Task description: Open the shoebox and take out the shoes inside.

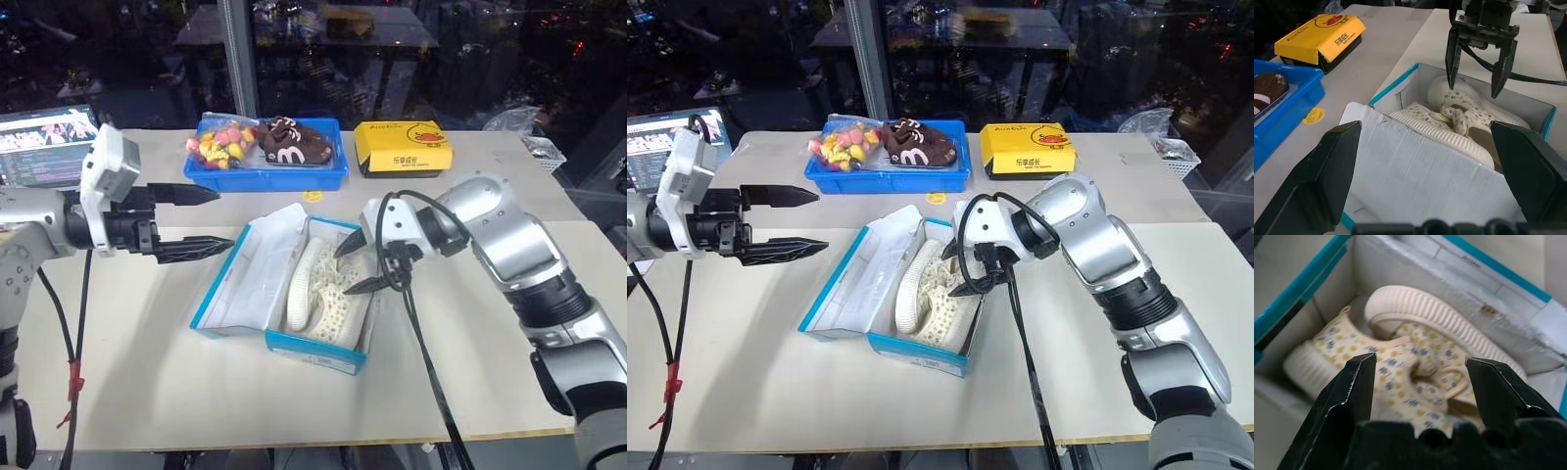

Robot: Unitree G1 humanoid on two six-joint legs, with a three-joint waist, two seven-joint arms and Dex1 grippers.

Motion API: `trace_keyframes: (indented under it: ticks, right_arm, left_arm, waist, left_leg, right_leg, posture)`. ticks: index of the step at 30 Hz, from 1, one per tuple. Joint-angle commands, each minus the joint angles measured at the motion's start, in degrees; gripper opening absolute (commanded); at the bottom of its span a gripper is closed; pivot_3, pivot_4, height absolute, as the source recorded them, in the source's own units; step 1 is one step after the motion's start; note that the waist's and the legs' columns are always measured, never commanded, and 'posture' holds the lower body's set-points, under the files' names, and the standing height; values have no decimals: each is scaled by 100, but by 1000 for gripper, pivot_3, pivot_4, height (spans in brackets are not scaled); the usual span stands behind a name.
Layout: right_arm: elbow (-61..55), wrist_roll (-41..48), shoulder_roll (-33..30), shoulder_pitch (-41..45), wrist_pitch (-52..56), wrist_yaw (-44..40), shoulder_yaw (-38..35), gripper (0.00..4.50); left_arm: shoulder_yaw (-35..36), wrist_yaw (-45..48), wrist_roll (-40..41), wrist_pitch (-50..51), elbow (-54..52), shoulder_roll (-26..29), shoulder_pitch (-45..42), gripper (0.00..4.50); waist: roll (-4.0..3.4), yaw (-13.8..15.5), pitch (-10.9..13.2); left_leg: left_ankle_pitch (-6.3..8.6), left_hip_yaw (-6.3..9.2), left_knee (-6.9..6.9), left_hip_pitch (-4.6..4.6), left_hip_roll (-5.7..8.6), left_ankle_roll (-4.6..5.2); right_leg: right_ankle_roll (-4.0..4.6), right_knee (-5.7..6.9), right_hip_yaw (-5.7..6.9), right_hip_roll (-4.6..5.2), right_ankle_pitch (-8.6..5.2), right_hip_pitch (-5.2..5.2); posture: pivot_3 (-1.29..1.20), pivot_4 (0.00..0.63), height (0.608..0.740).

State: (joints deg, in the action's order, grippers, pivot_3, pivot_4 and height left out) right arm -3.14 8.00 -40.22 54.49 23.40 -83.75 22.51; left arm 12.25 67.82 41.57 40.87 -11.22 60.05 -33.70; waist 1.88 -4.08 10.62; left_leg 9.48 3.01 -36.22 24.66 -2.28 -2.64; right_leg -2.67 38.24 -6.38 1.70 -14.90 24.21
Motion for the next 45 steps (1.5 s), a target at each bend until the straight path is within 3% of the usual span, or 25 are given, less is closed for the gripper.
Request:
trace_keyframes:
  ticks: [1,14,18,25,33,40,43,44,45]
  right_arm:
    - [-133,-12,11,-45,132,-10,50,3521]
    - [524,155,323,-166,278,-348,209,3521]
    - [529,174,330,-182,347,-419,232,2525]
    - [486,207,323,-200,369,-479,206,39]
    - [275,535,302,101,315,-505,-142,39]
    - [490,1054,545,968,643,-227,-734,39]
    - [1389,-447,225,805,-1205,40,68,39]
    - [1348,-154,354,843,-964,-7,-106,39]
    - [1070,767,680,1005,-25,-8,-569,39]
  left_arm:
    - [23,29,-66,-172,-23,20,-164,4500]
    - [22,64,-120,-199,1,33,-184,4500]
    - [41,46,-110,-185,-26,38,-172,4500]
    - [29,38,-132,-203,-5,38,-197,4500]
    - [4,35,-146,-213,14,16,-235,4500]
    - [14,16,-147,-206,-3,2,-216,4500]
    - [4,-1,-147,-205,-12,-16,-223,4500]
    - [4,-3,-148,-203,-15,-19,-223,4500]
    - [12,0,-153,-206,-18,-15,-212,4500]
  waist:
    - [0,5,0]
    - [0,5,0]
    - [0,9,0]
    - [0,9,0]
    - [0,5,0]
    - [-8,1,8]
    - [-5,10,5]
    - [-5,28,6]
    - [-5,43,6]
  left_leg:
    - [0,0,0,0,-4,0]
    - [0,-1,-7,-1,-22,0]
    - [0,0,-6,-1,-23,0]
    - [0,0,-6,-1,-23,0]
    - [0,0,-6,0,-24,0]
    - [0,-1,-5,0,-28,0]
    - [0,2,-3,-4,-31,0]
    - [1,-1,-3,-7,-31,-1]
    - [0,-1,-6,-6,-29,-1]
  right_leg:
    - [0,0,0,-4,0,0]
    - [0,0,0,-23,0,0]
    - [1,0,0,-25,1,0]
    - [0,0,1,-25,0,0]
    - [0,0,0,-26,0,2]
    - [1,2,0,-29,1,6]
    - [3,0,6,-30,2,-1]
    - [-2,-7,6,-30,-1,-5]
    - [-4,-8,6,-29,-2,-6]
  posture:
    - [0,150,740]
    - [0,150,740]
    - [0,150,740]
    - [0,150,740]
    - [0,150,740]
    - [0,150,740]
    - [0,150,740]
    - [0,150,740]
    - [0,150,740]
